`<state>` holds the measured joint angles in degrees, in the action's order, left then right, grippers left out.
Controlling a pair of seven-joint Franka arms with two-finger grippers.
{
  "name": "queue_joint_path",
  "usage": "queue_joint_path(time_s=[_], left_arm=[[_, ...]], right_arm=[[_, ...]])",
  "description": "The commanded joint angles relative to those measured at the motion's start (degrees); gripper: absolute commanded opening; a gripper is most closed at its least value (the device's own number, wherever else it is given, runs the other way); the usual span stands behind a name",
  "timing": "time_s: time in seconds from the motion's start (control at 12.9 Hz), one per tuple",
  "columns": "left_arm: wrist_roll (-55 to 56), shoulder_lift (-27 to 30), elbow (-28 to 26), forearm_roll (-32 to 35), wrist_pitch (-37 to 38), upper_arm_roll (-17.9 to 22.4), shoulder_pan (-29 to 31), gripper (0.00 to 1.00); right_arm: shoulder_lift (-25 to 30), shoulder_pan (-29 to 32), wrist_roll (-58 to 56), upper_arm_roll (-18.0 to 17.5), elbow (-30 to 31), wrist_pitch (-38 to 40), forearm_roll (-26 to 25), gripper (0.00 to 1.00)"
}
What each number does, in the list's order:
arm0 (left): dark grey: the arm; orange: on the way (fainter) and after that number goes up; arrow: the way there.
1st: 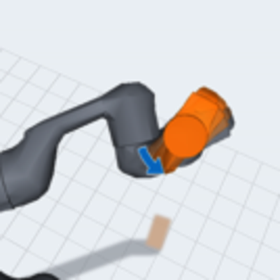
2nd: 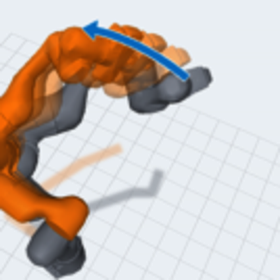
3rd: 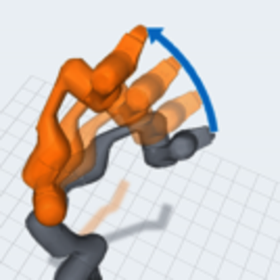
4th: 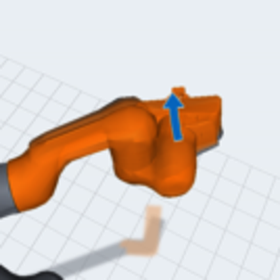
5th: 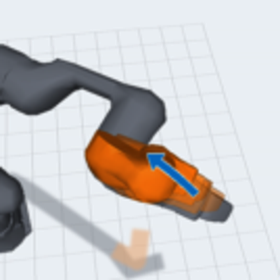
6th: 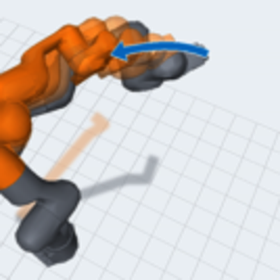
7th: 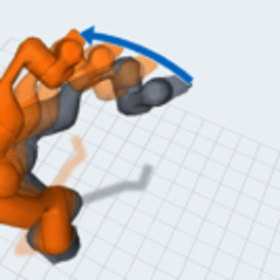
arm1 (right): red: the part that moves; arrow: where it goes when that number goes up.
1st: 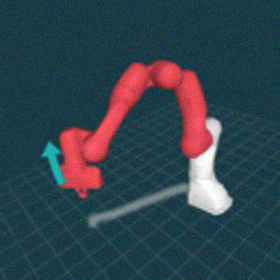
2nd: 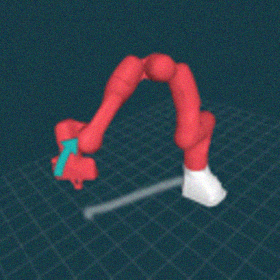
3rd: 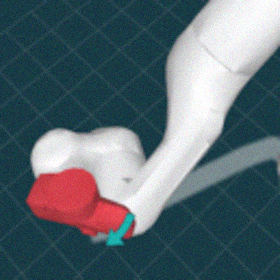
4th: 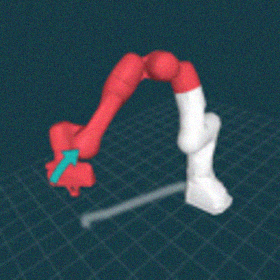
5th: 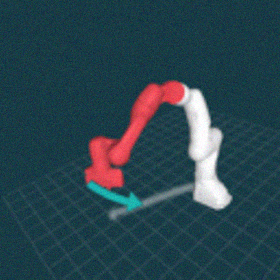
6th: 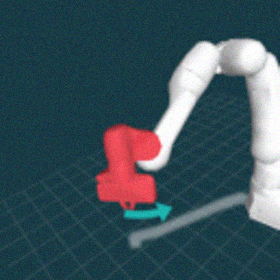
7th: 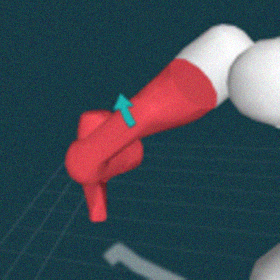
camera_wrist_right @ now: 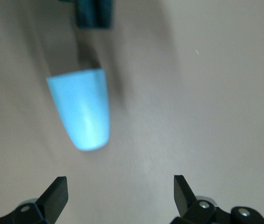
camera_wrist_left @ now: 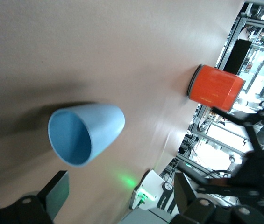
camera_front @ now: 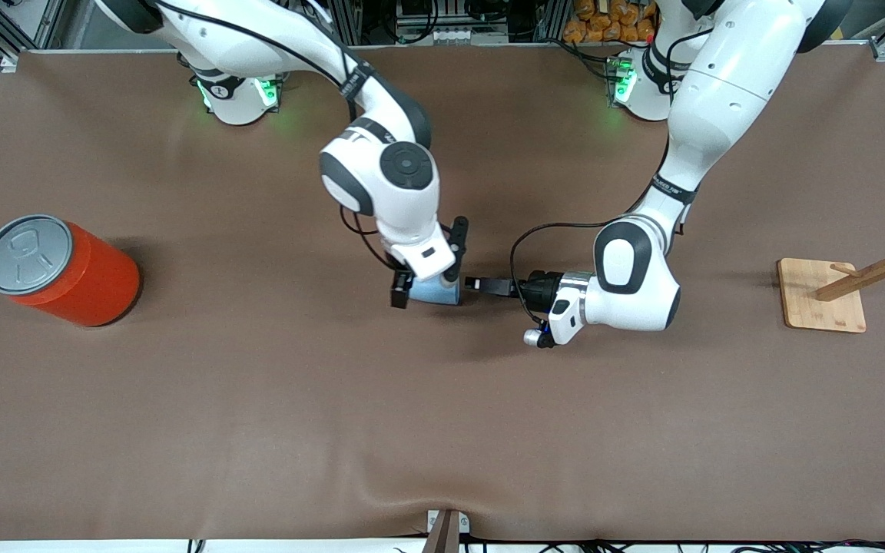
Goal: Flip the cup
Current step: 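Grasp the cup with the left gripper while the right gripper releases, then carry the cup with the left gripper while the right gripper withdraws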
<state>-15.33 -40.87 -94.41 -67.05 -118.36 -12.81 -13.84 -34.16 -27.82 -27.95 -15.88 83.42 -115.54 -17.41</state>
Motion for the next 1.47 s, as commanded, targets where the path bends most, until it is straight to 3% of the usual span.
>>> queue_joint_path(time_s=[0.0, 0.23, 0.54, 0.77, 0.93, 1.08, 1.39], left_arm=[[-4.0, -1.57, 0.01, -5.35, -2.22, 0.15, -2.06, 0.87], [-10.75, -3.95, -0.25, -7.48, -2.22, 0.15, -2.86, 0.8], [-11.74, -5.35, -0.6, -7.57, -2.66, 0.16, -3.3, 0.71], [-10.61, -4.48, -3.84, -7.57, -2.14, 0.07, -3.48, 0.64], [-10.16, -3.34, -6.66, -7.66, -1.78, -0.02, -3.21, 0.64], [-8.85, -2.81, -7.9, -7.75, -1.78, -2.12, -2.34, 0.65], [-2.44, -1.67, -8.86, -8.8, -1.78, -4.15, -2.25, 0.65]], right_arm=[[3.91, 2.58, 0.18, -0.73, 0.86, 4.34, 2.99, 1.0], [6.37, 4.78, 0.26, -0.64, -1.14, 11.18, 4.22, 1.0], [7.26, 5.76, 1.14, 0.23, -9.67, 24.63, 3.35, 1.0], [9.45, 8.82, 2.2, 2.25, -10.91, 25.27, 3.43, 1.0], [10.68, 13.73, 2.55, 2.08, -10.91, 25.36, 5.44, 1.0], [12.27, 19.09, 3.08, 1.99, -10.39, 27.45, 10.71, 1.0], [14.46, 22.28, 2.99, 2.17, -7.5, 30.28, 10.82, 1.0]])
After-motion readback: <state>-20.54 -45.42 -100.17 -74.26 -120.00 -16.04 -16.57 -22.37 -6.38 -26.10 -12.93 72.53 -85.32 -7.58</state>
